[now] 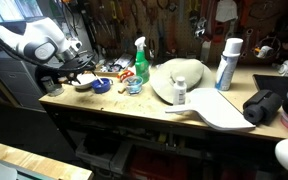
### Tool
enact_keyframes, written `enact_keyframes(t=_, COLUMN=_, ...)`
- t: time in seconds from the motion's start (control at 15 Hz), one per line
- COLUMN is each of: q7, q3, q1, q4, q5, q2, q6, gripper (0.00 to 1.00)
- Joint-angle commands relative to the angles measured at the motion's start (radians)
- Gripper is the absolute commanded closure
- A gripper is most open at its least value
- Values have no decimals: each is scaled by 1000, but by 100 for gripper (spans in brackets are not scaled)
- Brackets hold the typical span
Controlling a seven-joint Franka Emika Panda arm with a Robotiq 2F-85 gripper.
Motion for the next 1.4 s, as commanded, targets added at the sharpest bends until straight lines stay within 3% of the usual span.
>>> enact_keyframes(t=0.0, q7=-4, q3=0, q1=-1, q4=5, q5=1, q2=5, q6=0, gripper=0)
enact_keyframes(t=0.33, q7=-3, q3=0, q1=-1, q4=6, q5=1, q2=5, q6=0, gripper=0)
enact_keyframes(t=0.47, q7=1, q3=6, q1=-15, q4=11, q5=-49, q2=27, q6=74, gripper=0)
enact_keyframes(t=0.8, q7=-193, q3=-23, q1=-7, q4=103, q5=-72, q2=55, q6=-42, gripper=0)
enact_keyframes(t=1.07, q7=-326, q3=-33, q1=4, q4=186, q5=0, q2=99, q6=-200, gripper=4)
enact_keyframes(t=1.13, q7=-406, q3=20, q1=-39, q4=195, q5=76, q2=103, q6=-223, gripper=5)
enact_keyframes(t=1.33, q7=-531, q3=51, q1=-71, q4=238, q5=187, q2=135, q6=-272, gripper=4)
